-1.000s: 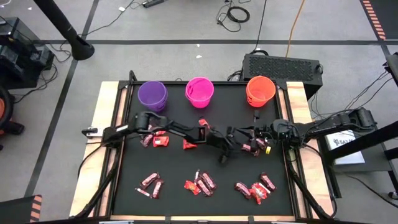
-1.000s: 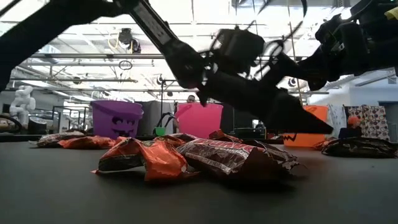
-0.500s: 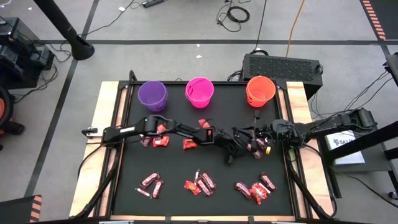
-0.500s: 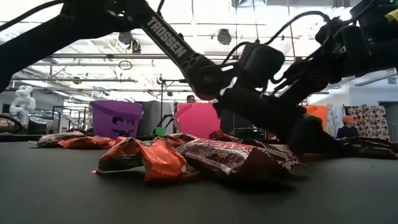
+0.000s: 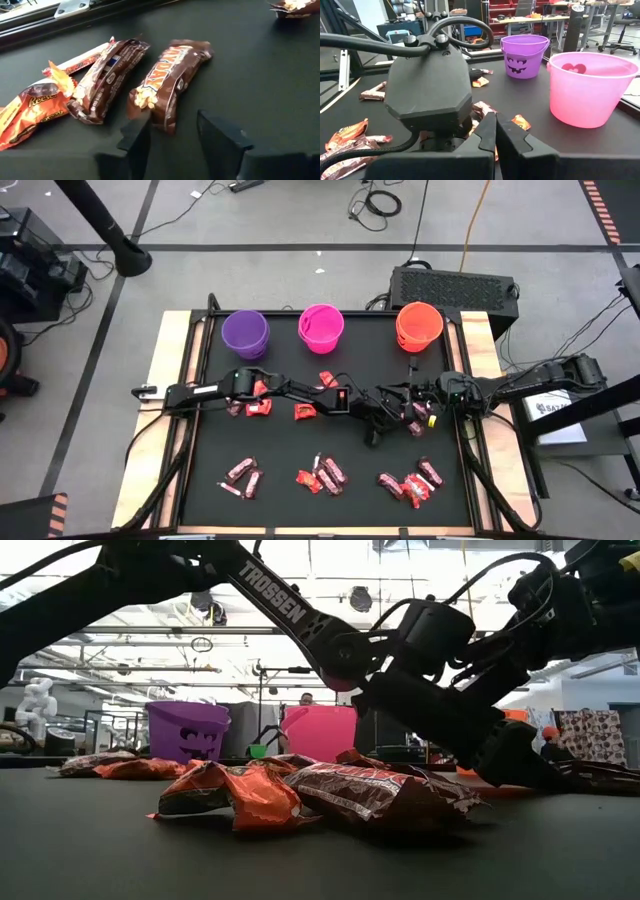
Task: Sort candy by brand, put in halloween buckets
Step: Put the brown chocolate bar into the purple bucket
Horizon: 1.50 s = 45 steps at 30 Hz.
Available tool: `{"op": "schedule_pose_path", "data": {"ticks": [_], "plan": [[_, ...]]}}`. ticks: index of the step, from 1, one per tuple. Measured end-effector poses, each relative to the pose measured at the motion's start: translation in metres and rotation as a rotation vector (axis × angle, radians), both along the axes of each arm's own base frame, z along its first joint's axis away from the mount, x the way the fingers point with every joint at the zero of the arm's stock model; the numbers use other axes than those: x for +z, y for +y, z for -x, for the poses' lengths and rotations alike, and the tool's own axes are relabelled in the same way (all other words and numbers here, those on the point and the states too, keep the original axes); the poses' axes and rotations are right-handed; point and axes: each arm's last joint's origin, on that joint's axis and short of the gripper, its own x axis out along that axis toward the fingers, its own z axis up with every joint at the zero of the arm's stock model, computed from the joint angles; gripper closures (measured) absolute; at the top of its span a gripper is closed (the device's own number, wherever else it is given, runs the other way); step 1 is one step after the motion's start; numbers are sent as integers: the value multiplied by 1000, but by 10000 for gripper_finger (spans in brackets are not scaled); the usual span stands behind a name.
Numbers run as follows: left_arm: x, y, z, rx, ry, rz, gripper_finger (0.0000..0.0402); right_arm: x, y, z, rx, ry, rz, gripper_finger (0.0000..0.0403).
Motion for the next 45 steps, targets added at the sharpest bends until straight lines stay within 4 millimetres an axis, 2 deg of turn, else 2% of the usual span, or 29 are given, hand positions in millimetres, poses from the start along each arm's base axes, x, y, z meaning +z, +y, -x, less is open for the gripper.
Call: {"op": "schedule_pose_path", "data": {"ticks": [8,10,18,25,30,37,41,45], "plan": [[-1,-2,0,-11,-2,2,371,0,0,0,-1,0,0,403],[-1,-1,0,-10,-9,2,393,0,0,0,-1,0,0,403],[-1,0,0,3,-14,-4,397,0,0,0,-1,1,0,403],[8,2,2,15,19,-11,394,0,0,0,-1,1,0,403],[10,1,2,9,20,-25,352,0,0,0,-1,1,0,403],[13,-5,1,-22,-20,-58,233,1,0,0,-6,-15,0,403],[18,-13,-1,-33,-85,-46,171,6,-4,1,-127,-59,20,403],[19,-18,-3,-21,-128,-5,142,10,-6,4,-207,-81,40,403]]}}
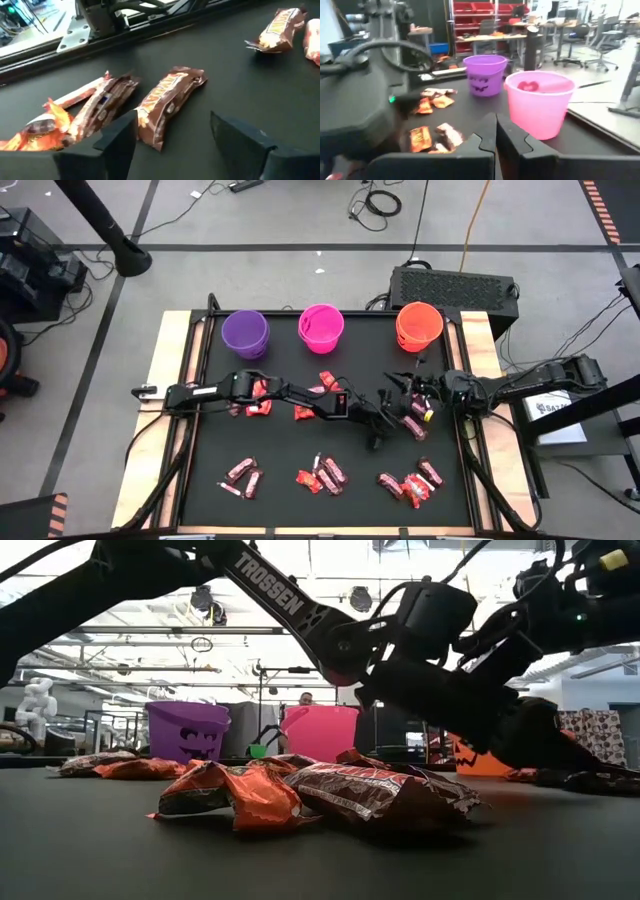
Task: Sort candy by brand, put in halloween buckets
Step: Put the brown chocolate bar into the purple bucket
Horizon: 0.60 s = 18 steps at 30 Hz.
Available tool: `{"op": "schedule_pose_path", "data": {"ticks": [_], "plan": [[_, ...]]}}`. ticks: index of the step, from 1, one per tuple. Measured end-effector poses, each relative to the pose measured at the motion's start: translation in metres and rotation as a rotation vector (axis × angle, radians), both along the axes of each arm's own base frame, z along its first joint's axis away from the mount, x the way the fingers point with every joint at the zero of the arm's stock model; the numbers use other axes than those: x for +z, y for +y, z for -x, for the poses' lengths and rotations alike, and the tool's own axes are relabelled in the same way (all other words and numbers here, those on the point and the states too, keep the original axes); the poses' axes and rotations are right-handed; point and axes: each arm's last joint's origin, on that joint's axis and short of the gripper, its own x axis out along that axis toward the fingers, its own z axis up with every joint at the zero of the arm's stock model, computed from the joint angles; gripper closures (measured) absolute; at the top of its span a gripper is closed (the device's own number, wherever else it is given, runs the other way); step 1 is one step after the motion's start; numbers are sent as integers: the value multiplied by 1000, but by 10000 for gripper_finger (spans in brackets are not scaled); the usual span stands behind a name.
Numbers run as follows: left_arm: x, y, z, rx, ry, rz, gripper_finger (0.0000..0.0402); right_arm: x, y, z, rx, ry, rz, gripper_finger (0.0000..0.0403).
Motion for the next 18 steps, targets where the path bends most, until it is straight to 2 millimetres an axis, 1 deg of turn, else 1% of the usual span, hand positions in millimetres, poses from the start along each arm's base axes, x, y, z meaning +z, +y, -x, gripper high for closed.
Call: {"op": "schedule_pose_path", "data": {"ticks": [5,10,14,18], "plan": [[-4,1,-1,44,-6,-15,140,13,0,8,-4,-95,19,403],[-2,2,-2,54,-31,-13,140,25,-1,18,-5,-193,26,403],[0,1,-3,37,-58,-3,139,28,-1,21,-2,-214,35,403],[-13,3,-7,32,-40,-6,139,27,-1,21,-1,-203,40,403]]}}
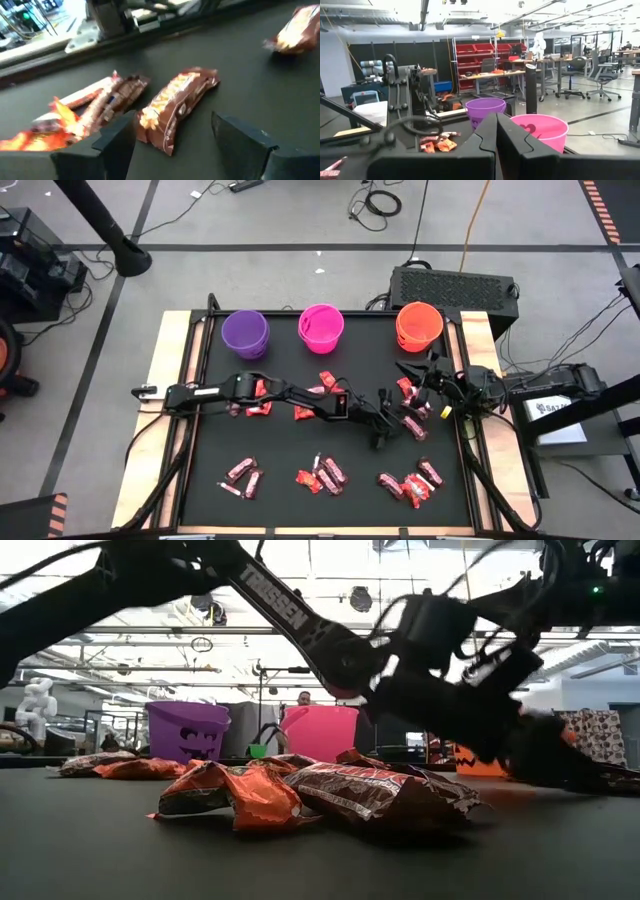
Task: Sort candy by brand, put in halloween buckets
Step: Put the brown chocolate bar into the purple bucket
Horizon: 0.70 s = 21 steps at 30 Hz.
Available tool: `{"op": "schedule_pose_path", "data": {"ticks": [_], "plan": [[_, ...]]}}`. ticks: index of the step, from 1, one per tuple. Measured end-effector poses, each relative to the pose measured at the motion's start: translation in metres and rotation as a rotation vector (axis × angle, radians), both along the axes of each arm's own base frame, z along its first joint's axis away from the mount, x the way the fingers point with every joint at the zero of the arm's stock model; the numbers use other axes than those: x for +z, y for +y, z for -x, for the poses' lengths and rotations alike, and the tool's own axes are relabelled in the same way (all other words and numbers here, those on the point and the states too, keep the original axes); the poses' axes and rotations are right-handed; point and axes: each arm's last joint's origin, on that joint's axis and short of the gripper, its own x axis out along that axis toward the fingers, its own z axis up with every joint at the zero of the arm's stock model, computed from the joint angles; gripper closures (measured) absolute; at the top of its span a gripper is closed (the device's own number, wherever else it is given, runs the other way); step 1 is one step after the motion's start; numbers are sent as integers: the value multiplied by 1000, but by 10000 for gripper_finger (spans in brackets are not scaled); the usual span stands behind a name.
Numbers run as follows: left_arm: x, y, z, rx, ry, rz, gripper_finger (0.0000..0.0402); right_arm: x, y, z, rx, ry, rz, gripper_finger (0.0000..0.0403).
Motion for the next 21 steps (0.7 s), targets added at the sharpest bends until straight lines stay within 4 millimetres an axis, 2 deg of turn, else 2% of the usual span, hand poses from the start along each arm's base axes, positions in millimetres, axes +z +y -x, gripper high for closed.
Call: {"op": "schedule_pose_path", "data": {"ticks": [7,14,17,21], "plan": [[-10,0,-25,-15,59,10,139,1,0,0,-2,-7,14,403],[-12,2,-28,14,96,2,142,0,0,0,2,13,20,403],[-12,2,-28,20,104,18,166,-1,0,0,2,19,22,403],[-14,1,-27,14,123,18,235,-1,0,0,2,21,21,403]]}}
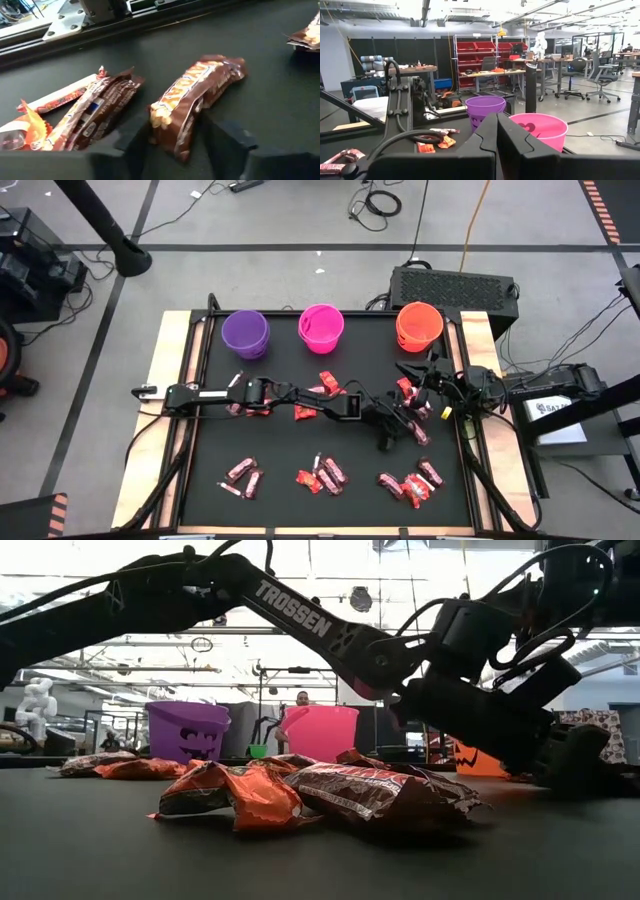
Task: Sort candy by brand, put in halloween buckets
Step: Put the brown chocolate bar into the purple bucket
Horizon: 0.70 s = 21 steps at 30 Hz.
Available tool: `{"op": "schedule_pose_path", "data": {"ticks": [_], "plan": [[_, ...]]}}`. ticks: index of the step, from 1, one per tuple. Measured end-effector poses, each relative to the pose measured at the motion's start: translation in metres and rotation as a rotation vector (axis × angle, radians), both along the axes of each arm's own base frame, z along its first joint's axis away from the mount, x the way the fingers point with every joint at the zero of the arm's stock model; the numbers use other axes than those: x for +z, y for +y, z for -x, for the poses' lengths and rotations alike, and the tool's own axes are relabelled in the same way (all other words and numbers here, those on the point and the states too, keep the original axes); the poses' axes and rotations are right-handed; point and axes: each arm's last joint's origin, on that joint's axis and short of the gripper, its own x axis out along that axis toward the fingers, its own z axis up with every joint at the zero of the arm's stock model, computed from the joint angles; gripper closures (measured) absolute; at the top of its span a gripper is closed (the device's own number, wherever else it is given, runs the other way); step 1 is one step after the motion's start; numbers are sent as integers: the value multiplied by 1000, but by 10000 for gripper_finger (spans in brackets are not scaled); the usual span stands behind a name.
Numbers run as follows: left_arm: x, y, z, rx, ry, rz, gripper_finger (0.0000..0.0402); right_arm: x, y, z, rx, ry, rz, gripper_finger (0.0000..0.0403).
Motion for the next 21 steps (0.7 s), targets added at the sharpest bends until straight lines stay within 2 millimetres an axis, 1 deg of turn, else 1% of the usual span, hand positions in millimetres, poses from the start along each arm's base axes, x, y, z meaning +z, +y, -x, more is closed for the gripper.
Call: {"op": "schedule_pose_path", "data": {"ticks": [2,6,9,11,13,14,17,21], "plan": [[1,0,0,-3,4,0,275,0,0,0,0,0,0,403],[9,2,2,4,24,-14,350,0,0,0,0,1,1,403],[20,4,4,8,44,-39,385,0,0,0,0,2,1,403],[30,5,6,8,77,-46,389,0,0,0,2,3,1,403],[38,7,11,0,133,-62,384,0,0,0,2,4,1,403],[47,7,15,-11,173,-80,380,0,0,0,3,4,1,403],[68,9,29,-39,306,-120,377,-1,0,0,3,9,2,403],[100,16,54,-63,490,-148,383,-1,0,0,-2,14,10,403]]}}
